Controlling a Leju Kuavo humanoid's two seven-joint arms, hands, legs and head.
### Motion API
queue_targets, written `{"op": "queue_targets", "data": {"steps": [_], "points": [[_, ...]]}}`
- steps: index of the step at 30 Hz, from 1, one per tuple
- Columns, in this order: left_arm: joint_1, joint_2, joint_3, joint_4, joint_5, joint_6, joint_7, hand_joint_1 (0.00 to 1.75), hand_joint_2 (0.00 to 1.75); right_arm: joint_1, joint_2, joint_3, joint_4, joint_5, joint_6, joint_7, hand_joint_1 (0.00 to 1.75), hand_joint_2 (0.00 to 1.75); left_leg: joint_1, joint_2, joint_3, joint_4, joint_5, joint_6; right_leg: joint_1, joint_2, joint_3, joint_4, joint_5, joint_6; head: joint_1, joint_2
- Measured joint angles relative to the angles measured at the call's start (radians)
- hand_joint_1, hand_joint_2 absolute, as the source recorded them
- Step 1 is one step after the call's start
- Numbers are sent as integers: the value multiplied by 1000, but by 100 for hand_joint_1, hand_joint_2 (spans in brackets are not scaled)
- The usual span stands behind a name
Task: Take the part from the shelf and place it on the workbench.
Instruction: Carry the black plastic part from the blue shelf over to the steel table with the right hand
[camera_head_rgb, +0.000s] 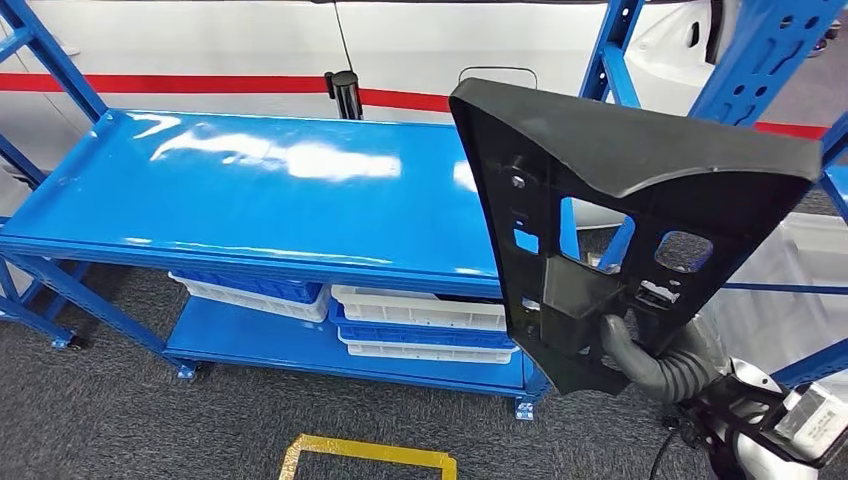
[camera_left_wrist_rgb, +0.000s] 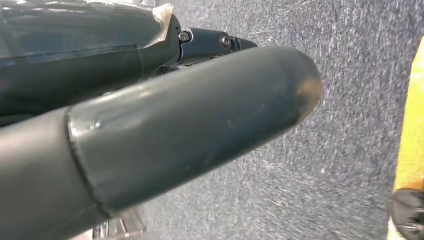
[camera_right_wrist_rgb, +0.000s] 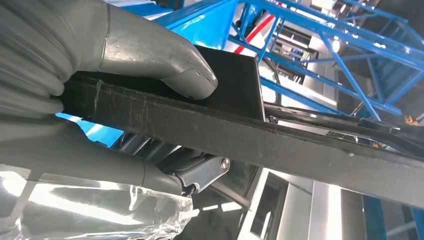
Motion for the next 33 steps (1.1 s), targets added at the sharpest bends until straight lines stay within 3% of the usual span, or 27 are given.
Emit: {"op": "queue_targets", "data": {"steps": [2,3,6,7,9,11,13,15,16,17,18,20,22,23,24,25,27,29,31,33], "points": [[0,-3,-5,0,-10,-6,0,0,0,-10,0,10,5,-1,-11,-1,175,175,0,0,-7,60,-19,2,5,0,-18,0,13,-2,0,0],[0,-4,-7,0,-14,-8,0,0,0,-17,-1,14,8,-3,-14,-1,175,175,0,0,21,28,-1,6,7,1,-24,1,19,0,0,0],[-3,-5,-11,0,-18,-10,-1,0,0,-42,-3,24,16,-11,-21,-1,175,175,-4,-5,162,-184,66,25,11,3,-37,-1,37,10,1,0],[-4,-6,-11,0,-18,-10,-1,0,0,-48,-4,27,18,-12,-21,-1,175,175,-8,-7,187,-226,77,29,12,2,-38,-2,43,16,1,0],[-6,-7,-13,0,-18,-10,-2,0,0,-57,-6,31,20,-14,-22,-1,175,175,-16,-8,190,-242,89,30,13,1,-39,-7,56,31,2,0],[-7,-9,-15,0,-19,-11,-3,0,0,-63,-9,35,23,-14,-24,-1,175,175,-16,-4,184,-258,109,40,13,-2,-46,-4,56,42,2,0],[-7,-11,-18,0,-22,-11,-6,0,0,-67,-13,39,26,-10,-29,-1,175,175,-15,1,169,-273,137,56,17,-4,-75,56,0,32,5,0],[-7,-12,-22,0,-31,-13,-9,0,0,-73,-16,46,31,-3,-39,0,175,175,-20,5,143,-273,158,64,16,-5,-119,183,-85,20,8,0],[-7,-13,-24,0,-35,-15,-10,0,0,-77,-17,51,34,1,-45,2,175,175,-22,7,128,-272,169,64,16,-5,-131,242,-109,23,9,0],[-7,-14,-25,0,-38,-17,-10,0,0,-82,-17,57,38,5,-51,5,175,175,-24,9,114,-271,178,64,16,-5,-129,273,-113,31,9,0],[-7,-16,-26,0,-38,-20,-11,0,0,-88,-17,62,42,9,-58,8,175,175,-25,10,101,-269,188,62,16,-5,-107,267,-102,42,9,0],[-7,-17,-27,0,-40,-27,-13,0,0,-106,-17,75,51,19,-72,13,175,175,-26,11,76,-260,202,56,16,-6,-9,148,-65,57,10,0],[-7,-19,-28,0,-47,-35,-16,0,0,-126,-16,88,59,31,-88,17,175,175,-31,11,58,-246,213,46,24,-7,85,9,-61,49,10,0],[-7,-19,-30,0,-50,-38,-17,0,0,-134,-16,95,62,38,-98,18,175,175,-33,11,52,-241,218,42,29,-7,104,-27,-67,42,10,0],[-7,-19,-31,0,-53,-39,-17,0,0,-140,-15,102,65,45,-109,20,175,175,-35,10,49,-239,223,37,33,-6,106,-38,-70,35,10,0],[-7,-19,-32,0,-54,-39,-17,0,0,-145,-15,111,69,51,-119,24,175,175,-36,10,47,-238,228,33,29,-7,97,-37,-65,26,10,0],[-5,-18,-32,0,-54,-32,-14,0,0,-167,-14,130,80,56,-136,42,175,175,-31,6,35,-215,198,21,17,-9,85,-38,-50,4,8,0],[-5,-15,-32,0,-54,-21,-8,0,0,-208,-15,146,97,46,-145,75,175,175,-23,0,4,-126,105,6,10,-12,66,-39,-28,-17,6,0],[-6,-13,-32,0,-54,-14,-3,0,0,-238,-17,153,111,36,-148,99,175,175,-19,-1,-22,-43,37,-2,10,-11,53,-38,-15,-24,4,0],[-6,-13,-32,0,-54,-13,-2,0,0,-245,-18,155,115,32,-148,105,175,175,-18,-2,-29,-21,24,-4,10,-11,51,-38,-11,-24,4,0]]}}
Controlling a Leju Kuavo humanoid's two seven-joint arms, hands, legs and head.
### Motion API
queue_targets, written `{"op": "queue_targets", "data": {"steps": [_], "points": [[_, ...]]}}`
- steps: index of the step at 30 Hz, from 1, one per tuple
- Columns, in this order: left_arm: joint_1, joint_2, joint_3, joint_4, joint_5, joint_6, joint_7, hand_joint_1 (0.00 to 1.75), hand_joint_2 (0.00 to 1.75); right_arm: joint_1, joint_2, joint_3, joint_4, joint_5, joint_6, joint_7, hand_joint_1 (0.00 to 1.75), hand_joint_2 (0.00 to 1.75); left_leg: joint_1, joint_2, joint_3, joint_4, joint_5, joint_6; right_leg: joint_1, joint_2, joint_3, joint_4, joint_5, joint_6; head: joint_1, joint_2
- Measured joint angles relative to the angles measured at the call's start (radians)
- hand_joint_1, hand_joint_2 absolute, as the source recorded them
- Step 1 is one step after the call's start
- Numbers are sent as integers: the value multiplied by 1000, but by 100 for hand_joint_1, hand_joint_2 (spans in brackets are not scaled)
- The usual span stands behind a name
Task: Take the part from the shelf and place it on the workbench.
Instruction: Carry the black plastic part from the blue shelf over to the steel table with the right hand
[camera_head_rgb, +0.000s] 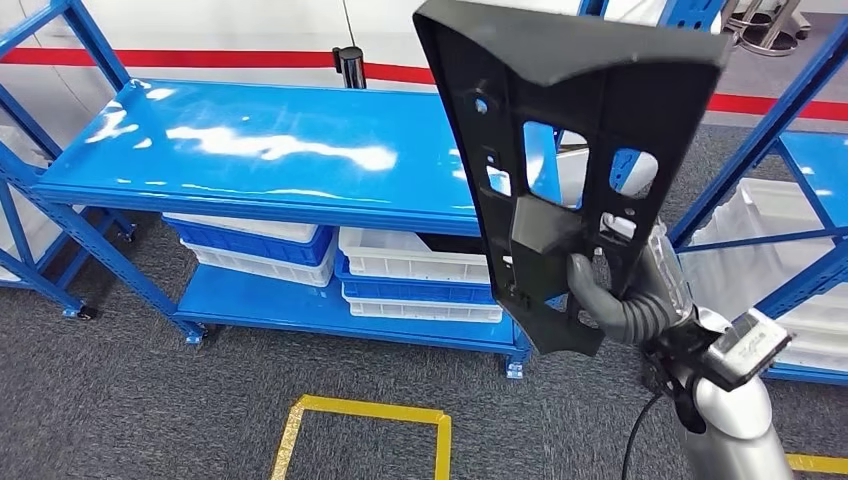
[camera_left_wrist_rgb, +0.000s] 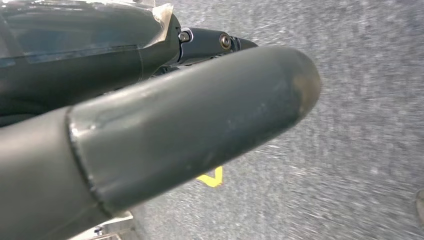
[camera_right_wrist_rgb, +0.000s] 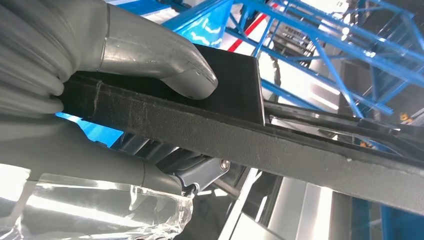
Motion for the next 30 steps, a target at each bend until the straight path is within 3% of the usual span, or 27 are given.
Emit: {"op": "queue_targets", "data": {"steps": [3,4,6,7,8,10,12,14,15,16,17,18,19,20,21,22,23,24,25,27,29,30], "points": [[0,2,0,0,-3,4,3,0,0,-21,-4,2,17,-11,1,17,175,175,5,0,-10,52,-12,-5,0,0,-14,1,11,3,0,0],[-1,5,0,0,-7,8,5,0,0,-40,-12,3,38,-18,2,33,175,175,11,0,11,47,9,-10,-3,0,-28,3,21,9,0,0],[-2,14,13,0,6,37,15,0,0,-68,-63,-10,95,-55,6,67,175,175,23,-10,124,-88,53,-18,-3,-5,-65,14,48,38,0,0],[-2,19,23,0,15,54,21,0,0,-66,-94,-26,117,-77,10,75,175,175,24,-15,178,-167,73,-18,-2,-8,-78,17,60,54,0,0],[-1,23,35,0,29,72,25,0,0,-49,-121,-49,127,-96,17,75,175,175,19,-19,207,-222,75,-10,1,-11,-85,18,72,70,1,0],[2,30,55,0,42,95,29,0,0,-4,-142,-102,129,-101,47,65,175,175,13,-13,190,-229,95,20,-2,-12,-100,31,60,80,2,0],[4,37,75,-1,52,119,31,0,0,25,-152,-146,133,-91,80,61,175,175,9,-3,167,-237,120,48,-7,-10,-137,109,-11,68,8,0],[3,41,89,-1,55,137,35,0,0,35,-165,-174,140,-91,101,68,175,175,1,5,138,-237,143,59,-4,-7,-176,242,-92,62,14,0],[2,42,94,-1,54,142,37,0,0,39,-173,-185,144,-95,108,73,175,175,-3,8,124,-236,155,61,-2,-5,-181,294,-108,67,15,0],[1,43,98,-1,54,145,39,0,0,41,-181,-195,147,-100,114,79,175,175,-6,9,109,-236,166,62,0,-3,-172,317,-106,75,16,0],[0,43,102,-1,53,147,39,0,0,42,-188,-201,150,-105,119,84,175,175,-8,10,95,-236,178,62,2,-3,-144,300,-88,84,17,0],[-1,44,105,-1,51,147,39,0,0,42,-195,-206,152,-108,123,89,175,175,-10,10,82,-235,189,60,3,-2,-97,247,-67,90,18,0],[-2,45,107,-1,49,147,39,0,0,40,-202,-210,155,-111,126,92,175,175,-12,10,71,-234,200,57,4,-2,-36,170,-56,91,20,0],[-3,45,109,-2,46,148,39,0,0,37,-209,-213,156,-114,128,96,175,175,-14,10,62,-232,210,53,8,-2,23,86,-56,85,22,0],[-4,46,109,-2,43,148,39,0,0,33,-215,-216,158,-116,129,98,175,175,-16,9,57,-231,220,48,13,-1,63,24,-61,75,24,0],[-5,47,110,-2,40,148,39,0,0,30,-219,-219,159,-117,129,100,175,175,-18,9,53,-230,229,44,18,0,84,-14,-69,65,24,0],[-5,47,112,-2,39,148,39,0,0,28,-222,-222,161,-118,130,100,175,175,-20,9,51,-230,238,40,22,0,84,-27,-69,57,24,0],[-4,49,114,-2,38,148,39,0,0,27,-224,-223,164,-119,130,101,175,175,-18,8,48,-229,241,36,15,0,75,-24,-62,47,22,0],[-4,50,115,-2,37,148,39,0,0,24,-224,-223,166,-120,131,102,175,175,-16,6,40,-220,226,30,10,-1,67,-23,-54,36,20,0],[-3,52,119,-2,37,148,39,0,0,16,-226,-222,172,-124,133,107,175,175,-9,2,14,-150,141,16,-1,-5,46,-23,-29,12,15,0],[-3,52,121,-2,31,144,38,0,0,2,-231,-221,181,-135,133,115,175,175,-2,0,-21,-18,41,2,2,-6,21,-21,-4,3,11,0],[-3,52,122,-2,25,140,36,0,0,-4,-235,-221,185,-143,132,119,175,175,3,0,-29,40,19,-3,2,-6,8,-20,8,6,10,0]]}}
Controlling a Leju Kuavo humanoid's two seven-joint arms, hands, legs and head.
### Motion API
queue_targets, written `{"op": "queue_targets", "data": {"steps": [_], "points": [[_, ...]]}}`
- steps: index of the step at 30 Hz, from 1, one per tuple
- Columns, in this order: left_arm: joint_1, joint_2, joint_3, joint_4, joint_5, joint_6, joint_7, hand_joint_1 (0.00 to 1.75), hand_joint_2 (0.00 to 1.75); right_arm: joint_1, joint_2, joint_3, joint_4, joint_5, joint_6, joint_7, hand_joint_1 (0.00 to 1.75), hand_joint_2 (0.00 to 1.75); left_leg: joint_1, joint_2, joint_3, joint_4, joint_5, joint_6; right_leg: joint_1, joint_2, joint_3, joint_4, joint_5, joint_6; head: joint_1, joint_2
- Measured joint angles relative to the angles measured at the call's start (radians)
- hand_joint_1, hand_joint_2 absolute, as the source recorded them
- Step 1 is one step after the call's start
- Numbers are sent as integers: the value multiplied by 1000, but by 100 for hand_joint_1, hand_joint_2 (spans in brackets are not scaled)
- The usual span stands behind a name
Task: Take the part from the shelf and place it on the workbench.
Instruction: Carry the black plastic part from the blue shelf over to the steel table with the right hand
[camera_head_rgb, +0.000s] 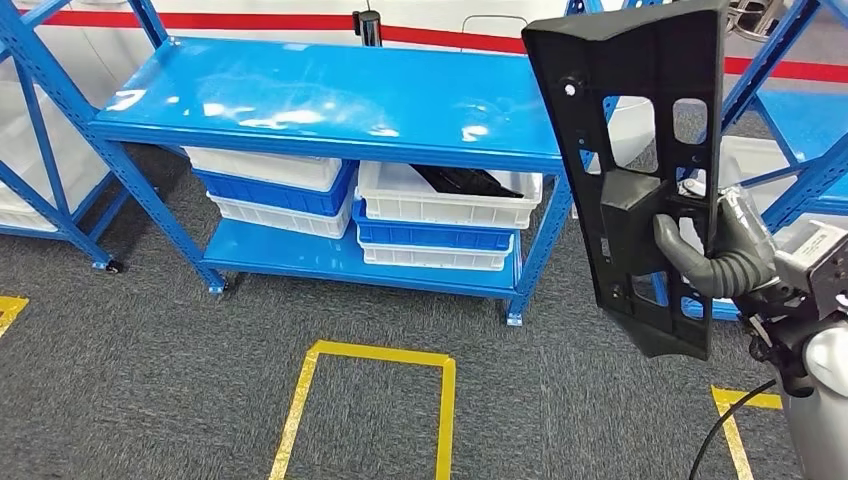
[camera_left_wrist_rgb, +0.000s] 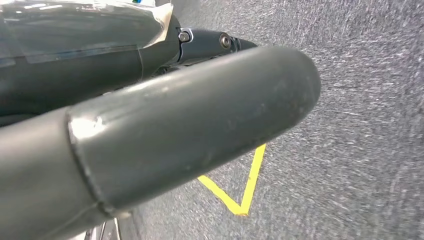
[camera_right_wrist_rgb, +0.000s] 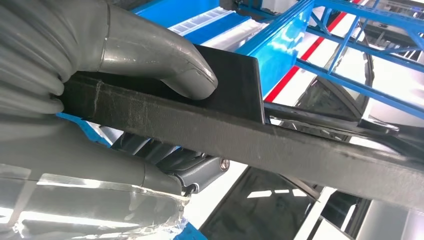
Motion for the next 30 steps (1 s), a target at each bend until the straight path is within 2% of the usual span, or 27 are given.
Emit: {"op": "queue_targets", "data": {"steps": [1,2,4,5,6,7,8,9,10,11,13,14,15,16,17,18,19,21,22,23,24,25,26,27,28,29,30], "points": [[0,0,0,0,-7,-7,-5,0,0,-2,-5,-1,4,-9,-1,2,175,175,6,0,6,29,1,-5,-1,0,-15,2,11,4,0,0],[0,0,0,0,-17,-17,-11,0,0,1,-11,-3,6,-17,-4,3,175,175,12,0,30,21,20,-10,-3,0,-28,5,19,10,-1,0],[-1,-1,0,0,-37,-37,-22,0,0,23,-26,-16,0,-31,-8,3,175,175,24,-1,128,-95,64,-18,-8,-2,-50,15,31,23,-2,0],[-1,-2,-1,0,-46,-46,-26,0,0,39,-32,-26,-9,-36,-10,3,175,175,26,-4,179,-166,71,-20,-8,-4,-61,22,34,29,-3,0],[0,-4,-2,0,-52,-52,-28,0,0,57,-36,-37,-18,-40,-12,3,175,175,26,-8,212,-219,70,-20,-6,-6,-69,28,39,36,-4,0],[0,-7,-4,0,-57,-58,-30,0,0,75,-38,-49,-30,-43,-12,2,175,175,23,-12,227,-248,65,-17,-3,-7,-75,32,45,44,-4,0],[0,-9,-5,0,-60,-62,-31,0,0,88,-39,-61,-41,-46,-11,3,175,175,17,-14,226,-258,64,-11,-1,-8,-81,33,53,56,-3,0],[0,-13,-5,0,-61,-64,-31,0,0,95,-41,-69,-48,-50,-8,7,175,175,14,-12,218,-261,70,0,-1,-8,-85,31,59,67,-2,0],[0,-18,-6,0,-62,-66,-30,0,0,93,-43,-75,-52,-55,-4,16,175,175,10,-9,211,-266,79,15,-2,-7,-93,36,56,73,-3,0],[-2,-22,-6,0,-62,-66,-31,0,0,85,-46,-76,-52,-60,1,27,175,175,8,-4,202,-271,91,32,-5,-6,-107,53,38,73,-2,0],[-5,-28,-6,0,-62,-66,-36,0,0,57,-51,-75,-48,-67,7,49,175,175,4,4,178,-276,116,56,-8,-3,-146,149,-41,59,0,0],[-6,-30,-6,0,-61,-67,-39,0,0,45,-52,-73,-46,-67,9,56,175,175,1,6,162,-276,128,62,-6,-1,-166,217,-82,55,3,0],[-6,-33,-6,0,-61,-69,-43,0,0,37,-53,-71,-45,-66,9,61,175,175,-1,7,147,-275,140,64,-4,0,-176,278,-108,58,4,0],[-6,-35,-6,0,-61,-71,-45,0,0,33,-53,-69,-43,-63,8,65,175,175,-4,7,132,-275,152,65,-2,1,-173,317,-115,64,5,0],[-6,-37,-6,0,-61,-74,-48,0,0,31,-53,-66,-43,-59,8,68,175,175,-6,8,118,-274,164,65,1,2,-152,318,-103,72,7,0],[-6,-38,-6,0,-61,-76,-50,0,0,30,-54,-63,-43,-56,7,69,175,175,-9,7,105,-274,175,65,3,3,-113,281,-82,78,8,0],[-6,-40,-6,0,-61,-77,-51,0,0,30,-55,-62,-42,-54,6,69,175,175,-11,7,95,-274,185,63,6,3,-59,213,-62,79,8,0],[-6,-44,-6,0,-61,-78,-53,0,0,30,-60,-62,-43,-53,3,68,175,175,-15,6,81,-274,205,57,18,3,48,57,-58,65,8,0],[-5,-45,-6,0,-61,-79,-54,0,0,31,-62,-63,-43,-52,2,67,175,175,-17,6,78,-277,216,53,24,4,75,9,-63,57,8,0],[-5,-47,-6,0,-61,-80,-53,0,0,31,-64,-63,-44,-52,1,65,175,175,-18,6,76,-280,226,48,30,5,84,-16,-66,51,8,0],[-4,-48,-6,0,-61,-81,-52,0,0,32,-65,-64,-44,-51,-1,64,175,175,-20,6,74,-285,237,44,29,5,75,-20,-58,47,7,0],[-3,-49,-6,0,-61,-82,-51,0,0,34,-64,-64,-44,-48,-2,62,175,175,-20,4,68,-285,236,39,22,4,67,-21,-47,42,6,0],[-3,-51,-6,1,-61,-84,-48,0,0,36,-63,-64,-44,-43,-4,60,175,175,-19,2,58,-272,216,35,14,2,60,-22,-37,31,4,0],[-2,-51,-6,1,-62,-87,-46,0,0,41,-60,-63,-44,-37,-6,58,175,175,-16,0,44,-239,179,29,5,-1,50,-21,-26,20,1,0],[-1,-52,-6,1,-62,-89,-43,0,0,47,-57,-63,-45,-30,-9,55,175,175,-11,-2,25,-181,127,23,1,-4,40,-17,-17,10,-1,0],[-1,-52,-6,1,-63,-92,-41,0,0,53,-54,-63,-45,-24,-11,52,175,175,-7,-3,7,-113,79,18,2,-7,29,-12,-10,4,-3,0],[0,-52,-6,1,-63,-94,-39,0,0,57,-50,-62,-46,-19,-12,50,175,175,-3,-3,-8,-53,46,12,3,-8,19,-8,-5,3,-4,0]]}}
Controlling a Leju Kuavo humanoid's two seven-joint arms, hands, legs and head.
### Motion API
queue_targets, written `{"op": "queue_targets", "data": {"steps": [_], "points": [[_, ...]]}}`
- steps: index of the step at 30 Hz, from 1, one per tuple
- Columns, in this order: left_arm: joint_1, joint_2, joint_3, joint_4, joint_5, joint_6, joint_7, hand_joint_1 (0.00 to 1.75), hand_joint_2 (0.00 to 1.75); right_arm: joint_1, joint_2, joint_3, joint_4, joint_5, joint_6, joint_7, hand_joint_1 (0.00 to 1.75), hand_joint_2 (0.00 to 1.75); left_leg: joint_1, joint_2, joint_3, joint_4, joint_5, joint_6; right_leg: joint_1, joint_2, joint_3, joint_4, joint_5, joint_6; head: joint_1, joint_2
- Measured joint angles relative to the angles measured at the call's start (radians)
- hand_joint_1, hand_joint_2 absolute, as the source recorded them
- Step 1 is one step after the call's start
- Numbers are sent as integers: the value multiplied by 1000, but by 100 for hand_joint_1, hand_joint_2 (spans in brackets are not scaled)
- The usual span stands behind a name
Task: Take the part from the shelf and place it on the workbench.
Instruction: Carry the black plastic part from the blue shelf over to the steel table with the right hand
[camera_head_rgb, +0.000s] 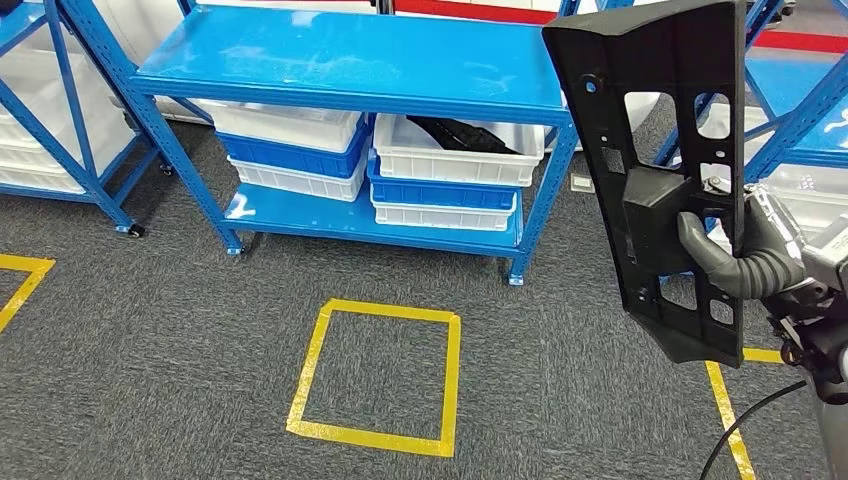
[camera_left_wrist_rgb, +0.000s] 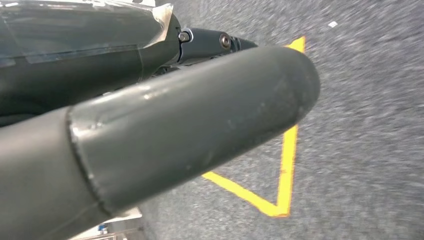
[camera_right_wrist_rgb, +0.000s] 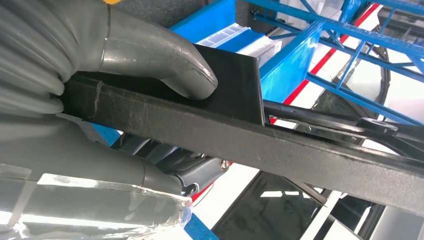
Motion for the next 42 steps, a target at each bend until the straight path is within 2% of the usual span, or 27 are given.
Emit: {"op": "queue_targets", "data": {"steps": [1,3,4,6,8,11,13,14,16,17,19,20,21,23,24,25,26,27,28,29,31,32,34,36,38,40,42], "points": [[0,0,0,0,0,-1,1,0,0,3,3,0,0,2,-1,-2,175,175,3,0,-11,47,-19,-5,0,-1,-8,4,4,1,0,0],[0,0,0,0,0,-3,2,0,0,10,9,1,0,7,-2,-3,175,175,13,0,9,65,-11,-15,-2,-1,-32,16,12,8,0,0],[0,0,0,0,-1,-4,2,0,0,14,12,0,0,9,-2,-3,175,175,20,0,42,37,7,-22,-5,-1,-47,26,16,13,0,0],[-2,-1,0,0,-1,-4,5,0,0,25,15,-4,-6,11,-2,-4,175,175,31,-1,138,-84,31,-34,-9,0,-79,53,22,21,-2,0],[-3,-1,0,0,-1,-4,7,0,0,39,14,-16,-16,11,-2,-4,175,175,29,-6,184,-157,29,-28,-4,-1,-100,71,28,31,-2,0],[-3,0,0,0,-1,-4,11,0,0,69,14,-47,-36,8,0,-5,175,175,16,-4,169,-166,43,5,1,0,-112,72,42,59,2,0],[-3,-1,1,1,-1,-4,17,0,0,88,14,-65,-44,8,7,-5,175,175,14,1,152,-179,68,30,-4,2,-129,99,4,59,5,0],[-3,-1,1,1,0,-3,21,0,0,92,14,-70,-46,8,12,-5,175,175,15,4,141,-183,82,39,-7,4,-144,140,-39,52,8,0],[-4,-4,5,1,3,3,31,0,0,83,13,-73,-43,5,28,-5,175,175,12,9,107,-183,110,45,-6,7,-175,258,-122,46,15,0],[-4,-6,8,1,4,7,35,0,0,71,12,-70,-37,2,36,-5,175,175,11,11,88,-183,125,44,-5,9,-181,311,-140,53,17,0],[-5,-13,14,1,7,15,40,0,0,39,8,-60,-19,-3,48,-5,175,175,10,15,51,-182,154,40,-5,11,-146,336,-110,77,19,0],[-5,-16,16,1,7,17,42,0,0,23,5,-54,-9,-4,51,-5,175,175,10,16,33,-182,170,37,-5,12,-103,299,-84,87,20,0],[-6,-18,18,1,7,19,43,0,0,8,2,-49,0,-6,53,-5,175,175,9,16,18,-181,184,33,-5,12,-45,231,-75,89,22,0],[-6,-22,23,0,8,24,44,0,0,-23,-7,-37,14,-12,59,-3,175,175,7,14,4,-184,213,21,6,15,58,82,-97,75,26,0],[-5,-24,26,0,9,28,46,0,0,-42,-12,-29,25,-17,62,-1,175,175,5,13,4,-188,227,16,12,16,83,38,-112,65,26,0],[-5,-26,29,0,10,33,47,0,0,-64,-16,-19,39,-22,65,2,175,175,4,12,6,-196,241,11,18,17,85,22,-114,57,25,0],[-4,-27,33,1,12,38,48,0,0,-90,-19,-6,57,-26,66,4,175,175,5,12,7,-204,250,6,13,16,73,28,-103,49,23,0],[-4,-27,37,1,13,42,49,0,0,-117,-21,8,75,-30,67,6,175,175,7,12,2,-202,241,1,7,14,62,29,-91,39,20,0],[-4,-28,40,1,16,46,50,0,0,-140,-21,23,91,-32,67,8,175,175,9,11,-7,-186,209,-3,2,11,49,30,-77,26,17,0],[-3,-29,42,1,18,48,50,0,0,-159,-22,36,106,-34,67,9,175,175,11,9,-20,-146,153,-7,-3,8,34,30,-61,14,13,0],[-3,-30,46,1,22,51,50,0,0,-183,-24,57,126,-35,63,10,175,175,12,5,-47,-12,39,-13,1,5,3,31,-31,-1,8,0],[-3,-30,49,1,23,54,48,0,0,-189,-24,65,134,-36,58,10,175,175,13,4,-54,56,13,-16,4,4,-12,33,-17,-2,7,0],[-4,-29,57,1,25,67,45,0,0,-188,-27,76,142,-36,47,10,175,175,15,4,-28,114,36,-18,8,4,-44,38,7,4,7,0],[-4,-25,67,1,34,84,45,0,0,-179,-34,80,143,-37,40,9,175,175,16,3,68,29,74,-13,8,3,-74,49,23,13,7,0],[-5,-19,82,0,53,105,43,0,0,-174,-41,80,144,-39,40,8,175,175,14,0,177,-113,48,-4,11,1,-94,60,35,23,8,0],[-6,-13,106,-2,93,140,26,0,0,-180,-48,83,145,-46,41,11,175,175,5,-1,217,-181,23,7,11,-2,-102,61,49,39,9,0],[-8,-9,144,-5,148,168,-14,0,0,-189,-60,86,149,-58,41,19,175,175,0,3,208,-196,43,22,12,-2,-108,61,57,53,9,0]]}}
